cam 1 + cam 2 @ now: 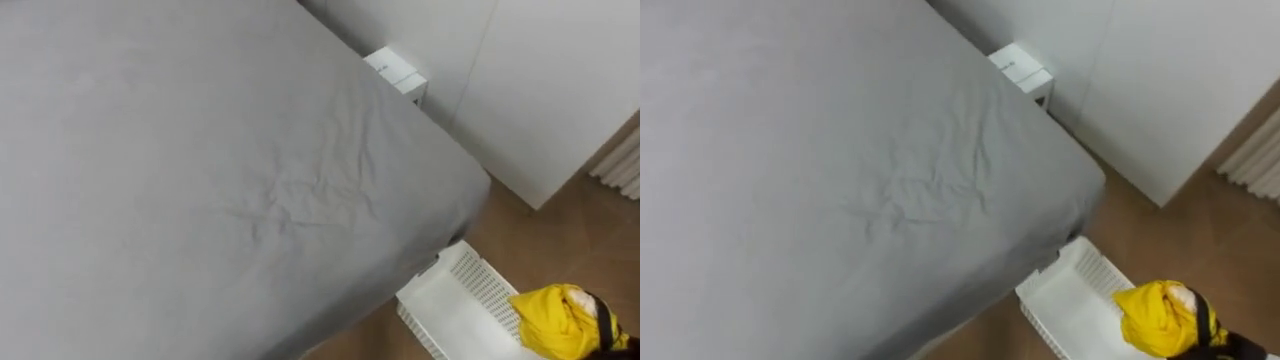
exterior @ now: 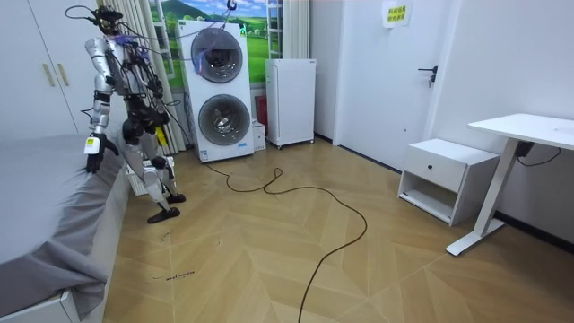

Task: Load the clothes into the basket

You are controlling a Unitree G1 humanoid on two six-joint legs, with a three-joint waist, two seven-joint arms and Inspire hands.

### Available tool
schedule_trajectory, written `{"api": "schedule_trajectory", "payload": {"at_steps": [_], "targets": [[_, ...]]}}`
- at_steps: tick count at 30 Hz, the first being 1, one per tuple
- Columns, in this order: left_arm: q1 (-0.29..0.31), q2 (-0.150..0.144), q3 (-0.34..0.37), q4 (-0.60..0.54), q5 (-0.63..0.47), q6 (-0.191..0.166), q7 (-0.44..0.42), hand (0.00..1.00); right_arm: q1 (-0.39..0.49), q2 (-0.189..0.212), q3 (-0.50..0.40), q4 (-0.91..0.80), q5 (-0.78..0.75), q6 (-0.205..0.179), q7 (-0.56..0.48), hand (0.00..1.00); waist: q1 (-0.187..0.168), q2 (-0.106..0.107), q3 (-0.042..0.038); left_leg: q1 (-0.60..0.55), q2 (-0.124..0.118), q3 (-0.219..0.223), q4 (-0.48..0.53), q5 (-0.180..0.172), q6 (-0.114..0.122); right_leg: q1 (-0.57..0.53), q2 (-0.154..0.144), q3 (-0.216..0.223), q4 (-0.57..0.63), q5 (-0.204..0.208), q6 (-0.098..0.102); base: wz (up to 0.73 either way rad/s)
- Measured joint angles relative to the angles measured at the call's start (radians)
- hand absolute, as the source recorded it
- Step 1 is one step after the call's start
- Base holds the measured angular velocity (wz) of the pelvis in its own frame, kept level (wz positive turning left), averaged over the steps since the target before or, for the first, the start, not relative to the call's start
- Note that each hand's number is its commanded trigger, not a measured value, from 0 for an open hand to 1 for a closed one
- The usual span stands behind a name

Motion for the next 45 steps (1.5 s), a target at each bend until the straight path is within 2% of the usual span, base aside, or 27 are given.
{"api": "schedule_trajectory", "payload": {"at_steps": [2,3,8,12,14,19,20,21,22,26,31,37,40,41,45], "targets": [[-0.023,0.0,-0.043,0.013,-0.005,0.0,0.0,0.0,-0.052,-0.031,0.001,0.041,0.0,-0.004,-0.003,1.0,0.001,0.025,0.0024,-0.039,-0.004,0.001,0.009,0.002,0.004,-0.052,-0.001,0.015,0.022,-0.001,0.003,-0.13],[-0.025,0.0,-0.053,0.014,-0.005,0.0,0.0,0.0,-0.067,-0.038,0.001,0.054,0.0,-0.004,-0.003,1.0,0.003,0.03,0.0004,-0.047,-0.005,0.001,0.009,0.003,0.005,-0.064,-0.001,0.019,0.027,-0.001,0.004,-0.19],[-0.073,0.0,-0.085,0.052,-0.036,-0.002,0.0,0.0,-0.162,-0.083,0.001,0.139,0.018,-0.015,-0.024,1.0,0.004,0.056,0.0015,-0.112,-0.014,0.001,0.02,0.008,0.012,-0.154,-0.007,0.028,0.081,-0.015,0.005,-0.03],[-0.1,0.002,-0.109,0.067,-0.066,-0.007,0.005,0.0,-0.205,-0.108,0.001,0.195,0.053,-0.024,-0.052,1.0,0.014,0.06,0.0024,-0.153,-0.017,0.003,0.038,0.009,0.013,-0.204,-0.01,0.034,0.118,-0.023,0.005,-0.01],[-0.109,0.003,-0.108,0.071,-0.065,-0.025,0.007,0.0,-0.213,-0.125,0.001,0.219,0.078,-0.024,-0.064,1.0,0.03,0.064,0.0024,-0.173,-0.016,0.004,0.044,0.009,0.014,-0.233,-0.011,0.041,0.13,-0.024,0.005,-0.07],[-0.108,0.004,-0.113,0.072,-0.086,-0.05,0.015,0.0,-0.234,-0.135,0.001,0.235,0.082,-0.034,-0.089,1.0,0.03,0.069,0.005,-0.215,-0.022,0.003,0.051,0.014,0.021,-0.283,-0.019,0.044,0.164,-0.03,0.003,0.01],[-0.108,0.005,-0.124,0.072,-0.087,-0.056,0.019,0.0,-0.238,-0.139,0.001,0.235,0.085,-0.041,-0.095,0.85,0.03,0.07,0.0057,-0.219,-0.027,0.002,0.051,0.015,0.022,-0.292,-0.02,0.046,0.176,-0.036,0.004,0.0],[-0.109,0.005,-0.131,0.072,-0.089,-0.058,0.021,0.0,-0.24,-0.143,0.002,0.236,0.09,-0.043,-0.099,0.64,0.03,0.074,0.0071,-0.221,-0.028,0.002,0.052,0.016,0.023,-0.294,-0.021,0.045,0.178,-0.038,0.005,0.04],[-0.109,0.006,-0.145,0.072,-0.105,-0.065,0.022,0.0,-0.246,-0.149,0.003,0.237,0.097,-0.044,-0.105,0.0,0.031,0.078,0.0075,-0.227,-0.03,0.002,0.052,0.016,0.024,-0.302,-0.028,0.045,0.18,-0.038,0.006,0.06],[-0.112,0.007,-0.15,0.071,-0.106,-0.079,0.022,0.0,-0.26,-0.162,0.003,0.236,0.124,-0.044,-0.121,0.0,0.031,0.08,0.008,-0.241,-0.032,0.0,0.052,0.018,0.027,-0.321,-0.037,0.042,0.199,-0.047,0.009,0.07],[-0.118,0.009,-0.169,0.072,-0.124,-0.08,0.021,0.0,-0.275,-0.17,0.007,0.236,0.159,-0.047,-0.132,0.0,0.033,0.078,0.0095,-0.243,-0.042,-0.002,0.052,0.018,0.027,-0.325,-0.043,0.037,0.21,-0.057,0.01,0.06],[-0.12,0.01,-0.179,0.072,-0.125,-0.084,0.021,0.0,-0.284,-0.189,0.014,0.235,0.186,-0.079,-0.152,0.0,0.032,0.078,0.0096,-0.244,-0.046,-0.003,0.052,0.018,0.027,-0.322,-0.049,0.03,0.21,-0.061,0.013,0.05],[-0.12,0.013,-0.179,0.071,-0.126,-0.089,0.02,0.0,-0.282,-0.19,0.014,0.235,0.186,-0.081,-0.155,0.0,0.032,0.076,0.0101,-0.247,-0.046,-0.004,0.055,0.018,0.027,-0.322,-0.044,0.028,0.207,-0.061,0.013,0.03],[-0.12,0.014,-0.179,0.072,-0.126,-0.092,0.02,0.0,-0.282,-0.191,0.014,0.235,0.187,-0.083,-0.16,0.0,0.032,0.072,0.0129,-0.248,-0.046,-0.005,0.056,0.018,0.027,-0.322,-0.044,0.027,0.207,-0.061,0.013,0.0],[-0.119,0.018,-0.179,0.071,-0.126,-0.105,0.02,0.0,-0.279,-0.193,0.014,0.235,0.184,-0.098,-0.168,0.0,0.032,0.067,0.0142,-0.256,-0.044,-0.008,0.063,0.018,0.027,-0.324,-0.045,0.021,0.206,-0.061,0.013,0.05]]}}
